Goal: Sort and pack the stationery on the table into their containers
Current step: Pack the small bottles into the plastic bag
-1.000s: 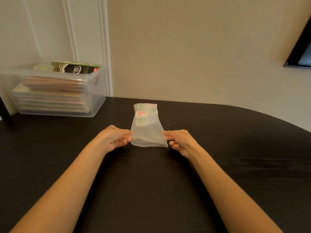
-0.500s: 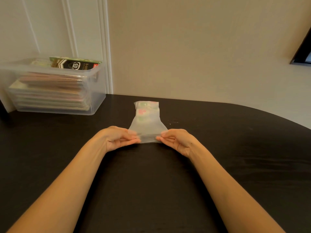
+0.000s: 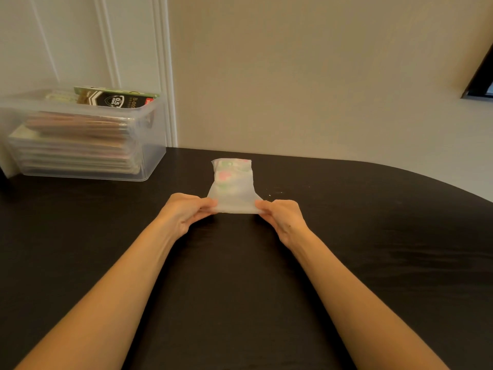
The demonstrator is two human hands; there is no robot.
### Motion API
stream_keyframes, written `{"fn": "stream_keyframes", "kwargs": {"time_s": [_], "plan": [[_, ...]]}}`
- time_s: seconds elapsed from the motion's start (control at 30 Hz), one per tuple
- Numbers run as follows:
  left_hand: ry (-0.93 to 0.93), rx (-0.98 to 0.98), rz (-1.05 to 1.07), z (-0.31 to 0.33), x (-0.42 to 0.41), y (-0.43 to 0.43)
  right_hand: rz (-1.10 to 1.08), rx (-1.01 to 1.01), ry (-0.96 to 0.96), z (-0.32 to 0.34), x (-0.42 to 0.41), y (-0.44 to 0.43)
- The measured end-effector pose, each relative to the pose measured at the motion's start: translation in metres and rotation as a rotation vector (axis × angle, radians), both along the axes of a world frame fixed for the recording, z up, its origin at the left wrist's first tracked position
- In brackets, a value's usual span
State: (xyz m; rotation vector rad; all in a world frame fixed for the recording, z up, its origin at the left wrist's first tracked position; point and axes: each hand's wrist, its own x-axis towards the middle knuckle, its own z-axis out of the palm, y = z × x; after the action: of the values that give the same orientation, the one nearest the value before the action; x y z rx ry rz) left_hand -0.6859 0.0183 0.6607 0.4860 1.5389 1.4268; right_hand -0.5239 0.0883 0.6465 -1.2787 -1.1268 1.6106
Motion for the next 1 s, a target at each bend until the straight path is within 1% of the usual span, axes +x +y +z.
{"fn": "stream_keyframes", "kwargs": {"time_s": [0.2,0.3,0.4,0.5,0.6,0.73,0.83,0.9,1.0], "plan": [[0.101,-0.028,-0.08,-0.004,-0.01,0.001,0.116,0.054,-0.042,-0.002,0.008,0.005],[0.124,-0.02,-0.079,-0.005,-0.015,0.003,0.184,0.1,-0.172,0.0,0.011,0.007],[0.198,-0.013,-0.103,-0.007,-0.019,0.003,0.21,0.219,-0.333,0.001,0.01,0.008],[0.269,-0.014,-0.134,-0.006,-0.022,0.006,0.187,0.341,-0.369,-0.003,0.008,0.008],[0.453,-0.02,-0.171,-0.005,-0.022,0.008,0.159,0.456,-0.401,-0.006,0.005,0.011],[0.714,0.063,-0.244,-0.007,-0.02,0.009,0.176,0.684,-0.601,-0.01,0.002,0.012],[0.848,0.139,-0.256,-0.01,-0.022,0.01,0.118,0.838,-0.696,-0.012,0.0,0.014],[0.914,0.17,-0.277,-0.012,-0.022,0.012,0.071,0.853,-0.693,-0.012,-0.001,0.016],[1.017,0.186,-0.292,-0.014,-0.02,0.014,0.062,0.798,-0.595,-0.011,-0.001,0.017]]}}
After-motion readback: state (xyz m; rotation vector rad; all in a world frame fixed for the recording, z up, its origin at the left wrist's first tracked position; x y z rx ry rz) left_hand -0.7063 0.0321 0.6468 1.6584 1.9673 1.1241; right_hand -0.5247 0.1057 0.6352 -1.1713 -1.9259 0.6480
